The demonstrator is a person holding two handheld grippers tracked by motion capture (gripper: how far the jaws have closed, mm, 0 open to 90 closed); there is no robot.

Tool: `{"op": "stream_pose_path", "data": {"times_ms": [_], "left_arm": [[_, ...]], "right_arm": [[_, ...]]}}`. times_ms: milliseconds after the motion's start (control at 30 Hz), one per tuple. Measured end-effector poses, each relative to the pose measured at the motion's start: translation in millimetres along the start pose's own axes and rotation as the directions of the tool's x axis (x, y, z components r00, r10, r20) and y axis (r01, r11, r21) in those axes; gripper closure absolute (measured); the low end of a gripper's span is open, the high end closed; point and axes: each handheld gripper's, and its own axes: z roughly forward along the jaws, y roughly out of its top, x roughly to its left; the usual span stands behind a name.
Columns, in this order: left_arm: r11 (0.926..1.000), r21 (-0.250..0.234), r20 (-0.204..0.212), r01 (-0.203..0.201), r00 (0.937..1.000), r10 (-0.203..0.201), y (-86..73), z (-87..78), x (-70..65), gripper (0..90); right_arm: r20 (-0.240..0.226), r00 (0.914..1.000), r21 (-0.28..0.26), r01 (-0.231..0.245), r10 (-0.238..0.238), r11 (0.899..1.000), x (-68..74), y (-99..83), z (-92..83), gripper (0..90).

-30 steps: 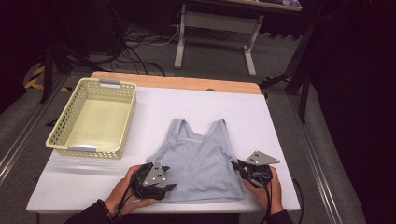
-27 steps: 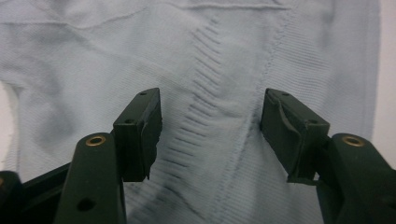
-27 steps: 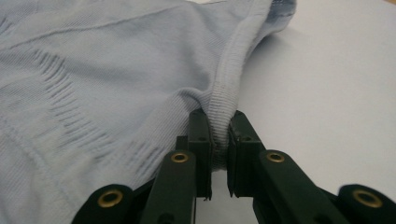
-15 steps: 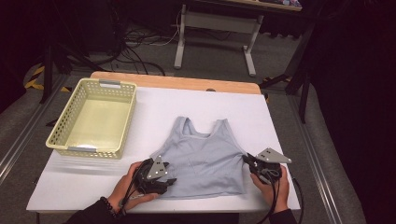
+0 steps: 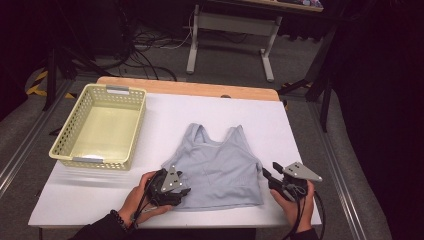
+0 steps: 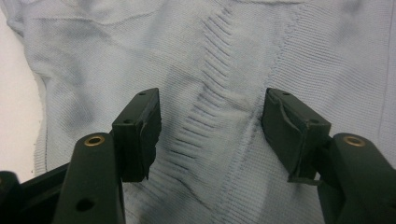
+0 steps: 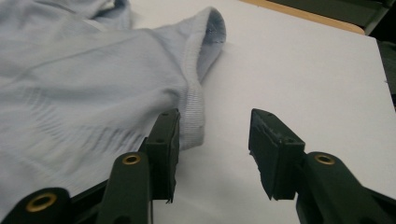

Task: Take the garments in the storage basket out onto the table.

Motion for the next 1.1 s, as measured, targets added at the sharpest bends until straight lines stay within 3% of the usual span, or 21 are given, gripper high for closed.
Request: {"op": "stream_pose_path", "data": {"times_ms": [67,133,267,400,500,833,900,967,1033,1100], "left_arm": [[1.0,0.0,0.001,0.002,1.0,-0.002,-0.1,-0.1,0.0,39.1],[1.0,-0.004,0.004,0.008,1.0,-0.008,-0.2,0.3,-0.1,39.1],[1.0,-0.004,0.0,0.005,1.0,-0.005,-0.2,0.0,-0.7,39.1],[1.0,-0.003,0.0,0.009,1.0,-0.009,-0.5,-0.3,-0.7,39.1],[1.0,-0.003,0.001,0.007,1.0,-0.007,-0.7,-0.7,-0.7,39.1],[0.9993,-0.001,0.037,0.037,0.9986,-0.037,-2.0,-4.1,1.6,38.7],[0.9991,-0.017,0.043,0.038,0.9984,-0.037,-0.1,-7.7,3.8,36.3],[0.9938,-0.096,0.016,0.056,0.9984,-0.054,12.7,-20.5,14.0,34.6],[0.9867,-0.138,0.007,0.086,0.9963,-0.086,26.0,-26.0,23.7,33.6],[0.9821,-0.171,-0.025,0.079,0.9961,-0.085,42.0,-25.1,31.6,31.3]], "right_arm": [[-0.051,0.9987,-0.004,0.0,0.0,1.0,3.9,-2.9,-5.6,53.9],[-0.108,0.9941,0.033,0.014,-0.01,0.999,12.2,-9.0,-4.9,54.3],[-0.209,0.9769,0.116,0.07,-0.044,0.991,28.4,-19.7,3.3,61.1],[-0.228,0.9708,0.163,0.115,-0.076,0.98,36.5,-23.7,4.5,75.3],[-0.24,0.9663,0.178,0.138,-0.093,0.974,41.4,-25.9,-0.6,81.2],[-0.213,0.9721,0.174,0.136,-0.098,0.975,42.4,-29.0,-10.6,84.5],[-0.195,0.9744,0.171,0.146,-0.112,0.974,41.7,-27.2,-10.9,84.6],[-0.213,0.9719,0.142,0.132,-0.1,0.981,36.6,-22.9,-12.9,81.2],[-0.194,0.9766,0.097,0.113,-0.093,0.989,30.7,-15.3,-15.2,75.9],[-0.169,0.9833,0.054,0.078,-0.068,0.996,23.5,-3.6,-15.3,67.3]]}}
